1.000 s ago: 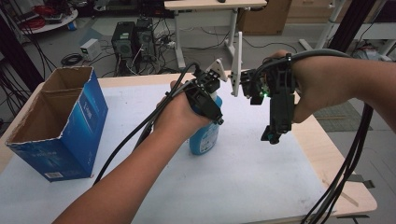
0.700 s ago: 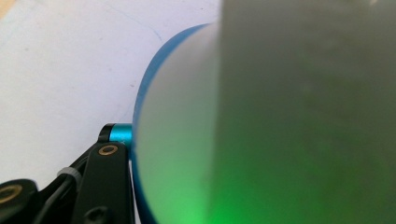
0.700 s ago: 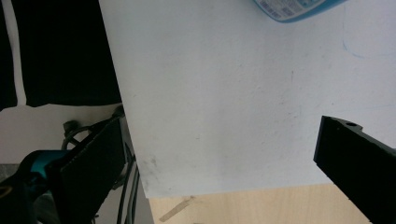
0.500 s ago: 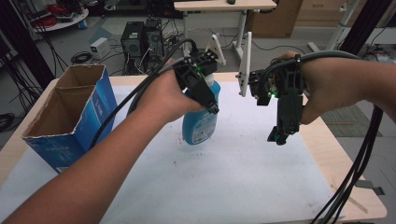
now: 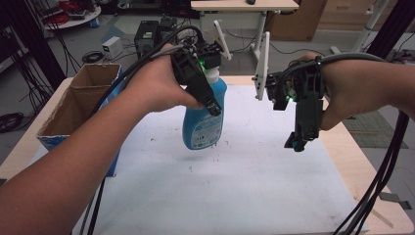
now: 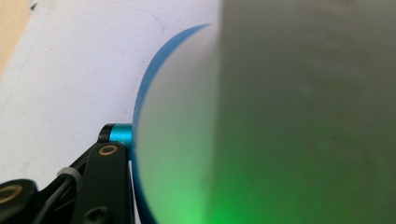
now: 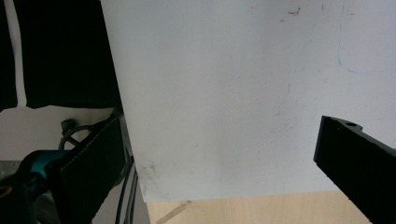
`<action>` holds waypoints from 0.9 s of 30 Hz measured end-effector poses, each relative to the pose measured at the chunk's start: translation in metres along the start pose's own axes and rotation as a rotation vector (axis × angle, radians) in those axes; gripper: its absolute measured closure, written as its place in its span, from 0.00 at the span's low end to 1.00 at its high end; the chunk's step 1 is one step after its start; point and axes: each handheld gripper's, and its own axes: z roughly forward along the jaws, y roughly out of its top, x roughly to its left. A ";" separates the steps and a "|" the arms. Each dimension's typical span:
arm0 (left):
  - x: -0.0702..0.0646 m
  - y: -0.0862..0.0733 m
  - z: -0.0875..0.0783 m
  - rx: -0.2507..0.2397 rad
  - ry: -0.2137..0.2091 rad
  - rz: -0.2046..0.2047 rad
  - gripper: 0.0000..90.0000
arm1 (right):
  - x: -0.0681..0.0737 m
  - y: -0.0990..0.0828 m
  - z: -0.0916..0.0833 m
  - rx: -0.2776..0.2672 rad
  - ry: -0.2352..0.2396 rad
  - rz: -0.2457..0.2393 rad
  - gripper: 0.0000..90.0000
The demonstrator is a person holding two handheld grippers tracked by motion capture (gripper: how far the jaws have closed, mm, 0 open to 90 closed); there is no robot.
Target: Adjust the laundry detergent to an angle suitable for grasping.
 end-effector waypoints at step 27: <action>-0.002 -0.063 0.019 -0.014 -0.201 0.291 0.49 | 0.005 0.012 0.003 0.012 0.000 -0.025 0.02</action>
